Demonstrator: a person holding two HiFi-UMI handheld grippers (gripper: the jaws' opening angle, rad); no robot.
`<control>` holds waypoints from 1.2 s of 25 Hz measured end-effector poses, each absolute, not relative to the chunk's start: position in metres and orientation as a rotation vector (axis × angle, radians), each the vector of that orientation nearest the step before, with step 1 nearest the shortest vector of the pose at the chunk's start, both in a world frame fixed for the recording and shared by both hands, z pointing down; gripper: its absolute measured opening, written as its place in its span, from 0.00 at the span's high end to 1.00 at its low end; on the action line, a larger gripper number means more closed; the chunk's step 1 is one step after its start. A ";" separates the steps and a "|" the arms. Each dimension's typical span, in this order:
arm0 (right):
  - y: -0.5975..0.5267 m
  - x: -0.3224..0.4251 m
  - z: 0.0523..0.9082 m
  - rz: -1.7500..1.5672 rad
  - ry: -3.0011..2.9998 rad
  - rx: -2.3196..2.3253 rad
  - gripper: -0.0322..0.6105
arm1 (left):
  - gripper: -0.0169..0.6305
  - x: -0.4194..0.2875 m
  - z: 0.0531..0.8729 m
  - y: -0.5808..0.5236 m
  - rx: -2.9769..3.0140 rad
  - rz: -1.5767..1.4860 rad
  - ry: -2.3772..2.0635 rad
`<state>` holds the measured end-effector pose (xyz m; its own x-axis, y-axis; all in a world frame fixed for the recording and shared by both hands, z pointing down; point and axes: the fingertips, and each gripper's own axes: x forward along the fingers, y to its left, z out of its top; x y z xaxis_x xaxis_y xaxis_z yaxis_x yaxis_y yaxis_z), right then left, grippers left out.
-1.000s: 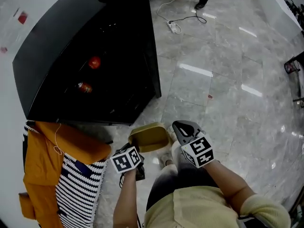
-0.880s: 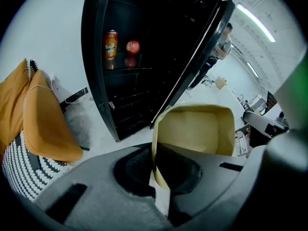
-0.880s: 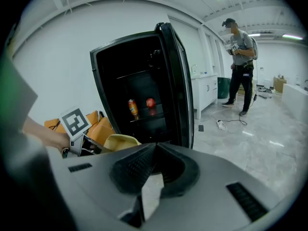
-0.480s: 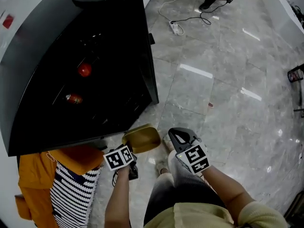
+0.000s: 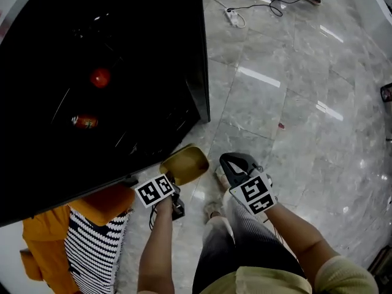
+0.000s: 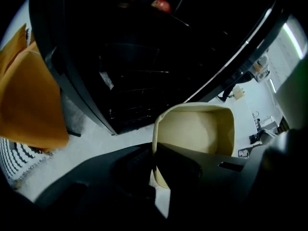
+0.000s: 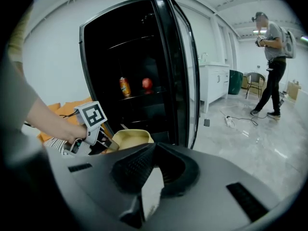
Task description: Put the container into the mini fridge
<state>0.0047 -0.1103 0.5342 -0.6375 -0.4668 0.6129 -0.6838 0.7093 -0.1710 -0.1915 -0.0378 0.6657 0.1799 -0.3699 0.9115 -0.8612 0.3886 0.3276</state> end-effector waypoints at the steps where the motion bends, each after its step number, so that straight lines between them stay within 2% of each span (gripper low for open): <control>1: -0.109 0.002 0.543 0.533 -2.370 0.865 0.90 | 0.94 -0.192 0.675 -0.038 1.165 0.468 -1.415; 15: -0.109 -0.032 0.623 0.455 -2.348 0.769 0.90 | 0.94 -0.210 0.762 -0.061 1.030 0.342 -1.456; 30: -0.141 -0.056 0.682 0.395 -2.347 0.724 0.90 | 0.94 -0.221 0.825 -0.095 0.810 0.021 -1.524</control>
